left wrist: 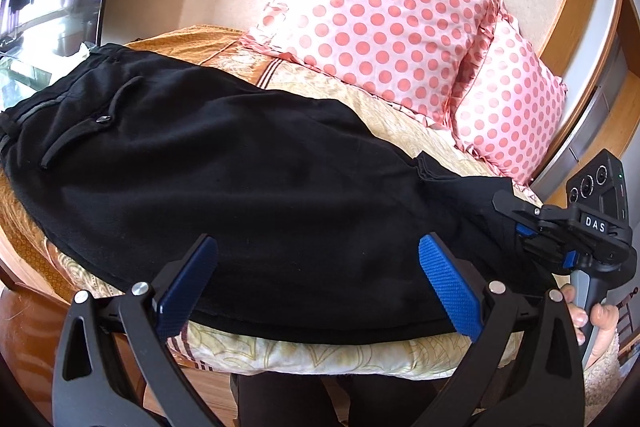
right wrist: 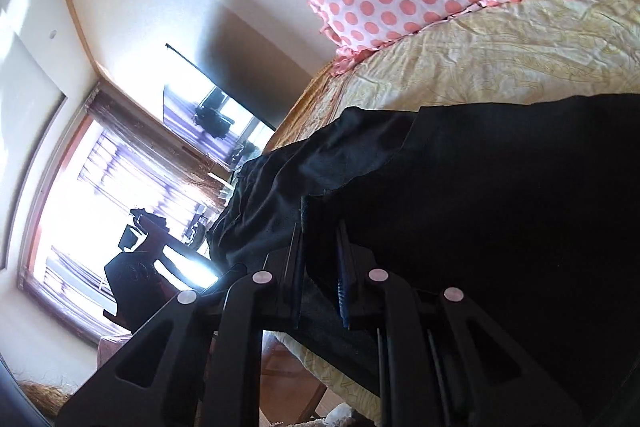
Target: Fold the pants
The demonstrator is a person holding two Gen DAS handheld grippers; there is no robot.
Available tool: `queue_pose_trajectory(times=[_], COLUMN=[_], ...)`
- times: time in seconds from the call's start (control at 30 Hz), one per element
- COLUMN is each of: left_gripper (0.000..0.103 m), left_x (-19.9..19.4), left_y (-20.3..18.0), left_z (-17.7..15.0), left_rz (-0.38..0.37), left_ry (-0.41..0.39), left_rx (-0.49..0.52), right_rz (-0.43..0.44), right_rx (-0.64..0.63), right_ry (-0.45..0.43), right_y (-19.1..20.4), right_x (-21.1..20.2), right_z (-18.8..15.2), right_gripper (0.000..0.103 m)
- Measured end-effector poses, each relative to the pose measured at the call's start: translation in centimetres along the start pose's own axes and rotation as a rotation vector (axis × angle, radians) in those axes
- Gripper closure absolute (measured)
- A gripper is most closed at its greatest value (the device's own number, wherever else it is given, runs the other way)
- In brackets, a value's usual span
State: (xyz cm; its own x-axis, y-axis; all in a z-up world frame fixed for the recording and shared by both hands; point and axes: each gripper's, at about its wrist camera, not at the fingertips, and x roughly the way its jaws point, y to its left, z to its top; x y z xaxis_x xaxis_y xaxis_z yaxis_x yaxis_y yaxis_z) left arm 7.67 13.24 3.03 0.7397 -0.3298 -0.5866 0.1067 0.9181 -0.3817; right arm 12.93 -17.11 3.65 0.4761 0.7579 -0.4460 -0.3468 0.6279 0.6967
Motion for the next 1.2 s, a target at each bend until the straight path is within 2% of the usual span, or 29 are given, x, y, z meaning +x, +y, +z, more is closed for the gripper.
queue_pose_trajectory(times=[0.1,0.17,0.23,0.3,0.4,0.47,0.5,0.57,0.6,0.63,0.67,0.73,0.8,0.87,0.97,1.0,1.03,1.2], left_gripper=[0.002,0.002,0.002,0.002,0.002,0.002,0.002,0.002,0.002,0.002,0.002,0.002,0.002,0.002,0.002,0.002,0.002,0.002], left_x=[-0.1,-0.3,-0.5,-0.8,-1.6,-2.2,-2.5,-3.1,-3.4,-3.7,-4.1,-4.8,-5.4,-5.9,-6.5,-6.7,-6.9,-7.4], left_y=[0.0,0.1,0.3,0.4,0.8,1.3,1.6,2.3,2.7,3.0,3.3,3.9,4.7,5.8,8.3,9.4,10.5,15.9], left_z=[0.0,-0.1,-0.1,-0.2,-0.3,-0.4,-0.4,-0.3,-0.2,0.0,0.2,0.5,0.9,1.2,1.7,1.8,2.0,2.5], left_rz=[0.005,0.011,0.017,0.02,0.046,0.065,0.076,0.091,0.098,0.103,0.107,0.122,0.141,0.149,0.134,0.123,0.108,0.007], left_ry=[-0.004,-0.007,-0.01,-0.017,-0.035,-0.05,-0.056,-0.07,-0.078,-0.088,-0.1,-0.124,-0.144,-0.154,-0.163,-0.164,-0.167,-0.178], left_rx=[0.004,0.006,-0.001,-0.007,-0.004,-0.01,-0.017,-0.033,-0.041,-0.048,-0.054,-0.066,-0.086,-0.123,-0.221,-0.267,-0.314,-0.532], right_rz=[0.002,0.038,0.056,-0.009,-0.056,-0.082,-0.081,-0.067,-0.06,-0.054,-0.048,-0.041,-0.042,-0.065,-0.028,-0.032,-0.039,-0.021], right_rx=[-0.051,-0.038,-0.08,-0.143,-0.131,-0.142,-0.164,-0.212,-0.234,-0.26,-0.282,-0.336,-0.352,-0.395,-0.405,-0.402,-0.396,-0.406], right_ry=[0.063,0.061,0.038,0.05,0.15,0.18,0.188,0.19,0.188,0.185,0.177,0.164,0.199,0.194,0.177,0.198,0.221,0.207], right_y=[0.9,1.5,2.6,3.3,2.0,1.6,1.7,2.5,3.0,3.6,4.0,5.0,5.2,5.6,6.3,6.1,5.7,5.5], right_x=[2.6,3.3,3.9,5.2,7.9,8.5,8.4,8.0,7.7,7.5,7.3,7.3,8.2,8.6,8.1,8.5,9.1,8.8], right_z=[-1.6,-1.7,-1.1,-1.1,-2.5,-3.4,-3.8,-4.2,-4.3,-4.5,-4.6,-4.9,-5.4,-6.0,-5.8,-5.8,-5.9,-6.5], right_gripper=[0.088,0.088,0.088,0.088,0.087,0.085,0.082,0.061,0.054,0.041,0.034,0.029,0.027,0.026,0.026,0.026,0.026,0.023])
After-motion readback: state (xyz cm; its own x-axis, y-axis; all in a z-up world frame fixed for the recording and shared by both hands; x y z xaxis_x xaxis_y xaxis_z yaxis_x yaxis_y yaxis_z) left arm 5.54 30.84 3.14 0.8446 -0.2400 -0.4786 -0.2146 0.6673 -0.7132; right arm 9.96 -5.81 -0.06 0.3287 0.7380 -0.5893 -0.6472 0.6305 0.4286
